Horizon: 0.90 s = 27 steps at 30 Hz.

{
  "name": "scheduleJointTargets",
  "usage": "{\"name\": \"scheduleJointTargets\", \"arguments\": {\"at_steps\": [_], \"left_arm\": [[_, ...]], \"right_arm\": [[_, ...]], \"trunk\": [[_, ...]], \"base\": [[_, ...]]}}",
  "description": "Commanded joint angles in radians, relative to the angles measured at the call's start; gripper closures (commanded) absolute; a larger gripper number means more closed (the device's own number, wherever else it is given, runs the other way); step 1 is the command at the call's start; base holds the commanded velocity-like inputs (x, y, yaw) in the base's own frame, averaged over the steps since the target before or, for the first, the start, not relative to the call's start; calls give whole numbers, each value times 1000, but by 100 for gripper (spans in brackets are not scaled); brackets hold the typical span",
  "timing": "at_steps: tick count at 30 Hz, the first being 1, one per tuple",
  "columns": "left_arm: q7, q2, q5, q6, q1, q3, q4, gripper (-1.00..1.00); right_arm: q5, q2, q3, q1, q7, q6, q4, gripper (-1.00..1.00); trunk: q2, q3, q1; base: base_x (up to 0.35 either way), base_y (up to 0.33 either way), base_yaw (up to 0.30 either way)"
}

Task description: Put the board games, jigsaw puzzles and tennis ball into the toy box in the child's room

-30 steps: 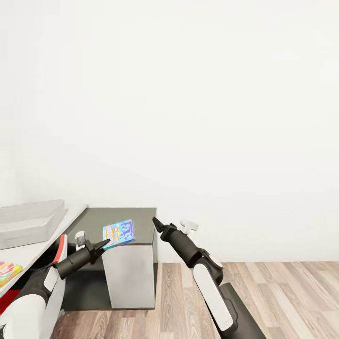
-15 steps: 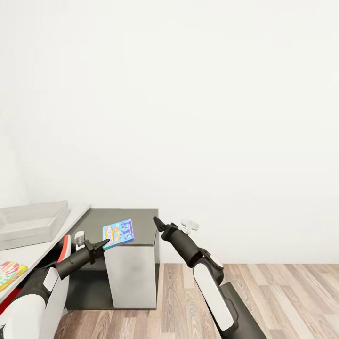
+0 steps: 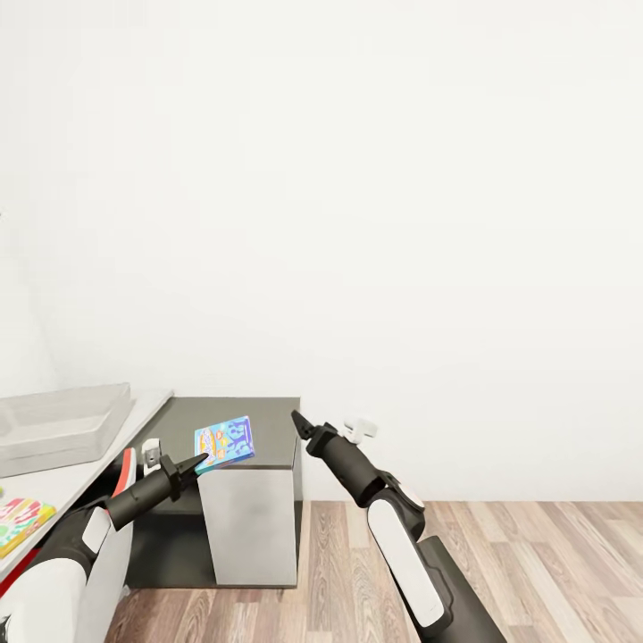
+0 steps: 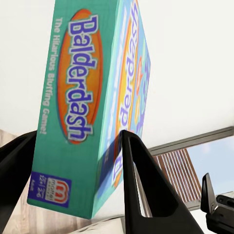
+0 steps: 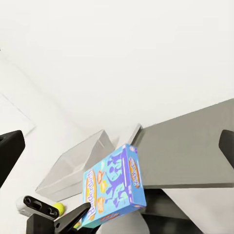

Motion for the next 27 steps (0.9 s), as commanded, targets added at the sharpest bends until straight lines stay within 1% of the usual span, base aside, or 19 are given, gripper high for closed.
{"name": "scheduleJointTargets", "arguments": {"at_steps": [1, 8, 15, 27], "left_arm": [[-5, -1, -8, 8, -2, 7, 0, 100], [-5, -1, -8, 8, -2, 7, 0, 100], [-5, -1, -8, 8, -2, 7, 0, 100], [-5, -1, -8, 8, -2, 7, 0, 100]], "right_arm": [[-7, 0, -1, -1, 0, 2, -1, -100], [-2, 2, -1, -1, -4, 1, -1, -100], [-6, 3, -1, -1, -5, 13, 0, -100], [-11, 4, -6, -1, -5, 16, 2, -100]], "trunk": [[6, 1, -4], [55, 23, -30], [104, 36, -57], [104, 17, -57]], "base": [[0, 0, 0], [0, 0, 0], [0, 0, 0], [0, 0, 0]]}}
